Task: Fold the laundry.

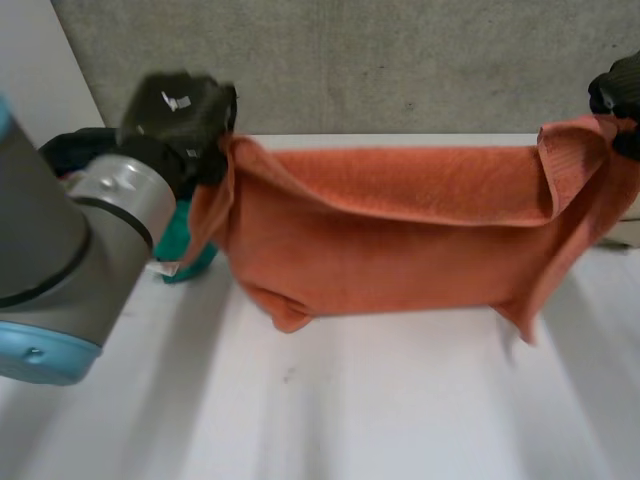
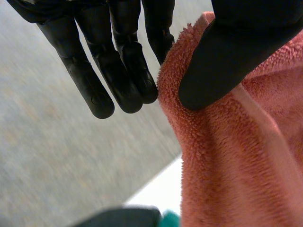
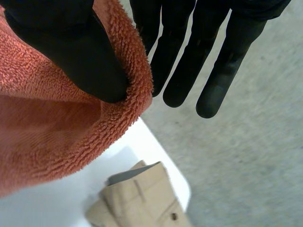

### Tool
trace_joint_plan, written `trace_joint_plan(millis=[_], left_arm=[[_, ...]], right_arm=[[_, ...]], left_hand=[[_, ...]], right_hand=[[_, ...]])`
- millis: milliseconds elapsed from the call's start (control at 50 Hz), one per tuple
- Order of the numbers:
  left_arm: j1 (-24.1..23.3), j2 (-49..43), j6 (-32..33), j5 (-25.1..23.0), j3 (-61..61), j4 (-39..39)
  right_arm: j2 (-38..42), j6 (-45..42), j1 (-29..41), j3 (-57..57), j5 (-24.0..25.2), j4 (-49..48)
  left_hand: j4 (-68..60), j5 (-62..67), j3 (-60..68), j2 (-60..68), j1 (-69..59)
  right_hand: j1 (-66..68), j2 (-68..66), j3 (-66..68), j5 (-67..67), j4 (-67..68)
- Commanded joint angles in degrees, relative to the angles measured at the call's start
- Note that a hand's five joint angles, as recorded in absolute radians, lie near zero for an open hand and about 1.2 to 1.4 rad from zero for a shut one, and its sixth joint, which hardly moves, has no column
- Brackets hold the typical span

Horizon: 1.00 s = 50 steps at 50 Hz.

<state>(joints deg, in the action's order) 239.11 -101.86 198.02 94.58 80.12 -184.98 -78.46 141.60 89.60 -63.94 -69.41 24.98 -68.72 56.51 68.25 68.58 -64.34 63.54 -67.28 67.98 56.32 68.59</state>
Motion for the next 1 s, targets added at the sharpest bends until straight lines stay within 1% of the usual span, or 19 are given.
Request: trace_joint_plan(millis=[20, 100, 120, 140, 160, 180, 200, 260, 280, 340, 420, 620, 700, 720, 800, 840, 880, 900, 1000], left_arm=[[2.7, -13.6, 5.3, -0.2, -3.4, -3.3], [4.3, -19.6, 9.0, -0.3, -13.4, -10.8], [5.0, -20.6, 10.1, -0.4, -18.5, -14.6], [5.3, -20.6, 10.5, -0.4, -20.8, -16.7], [5.4, -20.7, 10.6, -0.5, -23.0, -18.9], [5.4, -20.8, 10.7, -1.0, -24.9, -21.3], [5.7, -20.5, 10.5, -1.9, -27.8, -26.3], [5.9, -20.0, 9.3, -4.3, -29.8, -32.7], [5.8, -19.0, 8.1, -5.9, -29.8, -35.7], [5.5, -17.1, 6.9, -6.9, -28.4, -35.8], [5.8, -15.1, 6.3, -6.9, -22.1, -32.0], [6.4, -13.7, 6.9, -7.4, 2.7, -23.1], [5.7, -14.3, 6.9, -7.5, 11.3, -23.2], [5.6, -14.7, 6.9, -7.5, 12.6, -23.2], [5.6, -16.2, 7.0, -7.5, 15.2, -23.0], [5.8, -17.1, 7.8, -7.5, 15.2, -22.5], [6.4, -17.4, 8.6, -7.4, 15.2, -22.2], [6.8, -17.4, 9.4, -7.4, 15.2, -21.8], [9.1, -16.7, 10.3, -7.3, 15.7, -21.3]], right_arm=[[10.6, 8.2, 0.4, -0.6, -0.3, -7.4], [13.0, 15.3, 1.9, 0.5, -2.3, -19.5], [13.2, 20.6, 2.7, 1.4, -4.7, -28.4], [13.2, 22.0, 3.0, 1.6, -5.3, -30.9], [13.2, 24.1, 3.1, 1.9, -6.1, -35.0], [13.0, 28.3, 3.3, 2.2, -8.0, -43.1], [12.8, 30.3, 3.3, 2.3, -9.0, -46.8], [11.8, 36.2, 3.5, 1.9, -10.5, -58.2], [11.6, 37.2, 3.6, 1.9, -10.6, -59.2], [11.5, 37.7, 3.3, 2.4, -10.3, -57.9], [11.6, 37.6, 3.4, 1.4, -9.0, -54.7], [15.5, 35.2, 2.8, -6.0, 4.0, -42.1], [19.3, 28.8, 2.7, -9.5, 6.0, -35.8], [20.2, 24.1, 2.8, -11.9, 6.0, -33.9], [20.6, 13.5, 2.6, -15.9, 5.9, -32.4], [20.8, 10.6, 2.3, -16.7, 5.8, -32.0], [20.8, 9.1, 1.3, -17.9, 5.8, -32.0], [20.7, 9.3, 1.1, -18.0, 5.8, -32.0], [20.3, 9.7, 0.2, -18.1, 5.5, -32.1]], left_hand=[[-11.3, 13.5, 11.7, 11.4, -15.7], [-11.3, 13.5, 11.7, 11.4, -15.7], [-11.3, 13.5, 11.7, 11.4, -15.7], [-11.3, 13.5, 11.7, 11.4, -15.7], [-11.3, 13.5, 11.7, 11.4, -15.7], [-11.3, 13.5, 11.7, 11.4, -15.7], [-11.3, 13.5, 11.7, 11.4, -15.7], [-11.3, 13.5, 11.7, 11.4, -15.7], [-11.3, 13.5, 11.7, 11.4, -15.7], [-11.3, 13.5, 11.7, 11.4, -15.7], [-11.3, 13.5, 11.7, 11.4, -15.7], [-11.3, 13.5, 11.7, 11.4, -15.7], [-11.3, 13.5, 11.7, 11.4, -15.7], [-11.3, 13.5, 11.7, 11.4, -15.7], [-11.3, 13.5, 11.7, 11.4, -15.7], [-1.6, 3.8, 2.1, 1.7, -6.0], [12.9, -10.6, -12.4, -12.7, 8.5], [24.7, -22.5, -24.3, -24.6, 20.4], [36.9, -34.7, -36.5, -36.8, 32.6]], right_hand=[[16.5, -12.7, 12.0, 13.7, 11.4], [16.5, -12.7, 12.0, 13.7, 11.4], [16.5, -12.7, 12.0, 13.7, 11.4], [16.5, -12.7, 12.0, 13.7, 11.4], [16.5, -12.7, 12.0, 13.7, 11.4], [16.5, -12.7, 12.0, 13.7, 11.4], [16.5, -12.7, 12.0, 13.7, 11.4], [16.5, -12.7, 12.0, 13.7, 11.4], [16.5, -12.7, 12.0, 13.7, 11.4], [16.5, -12.7, 12.0, 13.7, 11.4], [16.5, -12.7, 12.0, 13.7, 11.4], [16.5, -12.7, 12.0, 13.7, 11.4], [16.5, -12.7, 12.0, 13.7, 11.4], [16.5, -12.7, 12.0, 13.7, 11.4], [16.5, -12.7, 12.0, 13.7, 11.4], [16.5, -12.7, 12.0, 13.7, 11.4], [16.5, -12.7, 12.0, 13.7, 11.4], [16.5, -12.7, 12.0, 13.7, 11.4], [16.5, -12.7, 12.0, 13.7, 11.4]])
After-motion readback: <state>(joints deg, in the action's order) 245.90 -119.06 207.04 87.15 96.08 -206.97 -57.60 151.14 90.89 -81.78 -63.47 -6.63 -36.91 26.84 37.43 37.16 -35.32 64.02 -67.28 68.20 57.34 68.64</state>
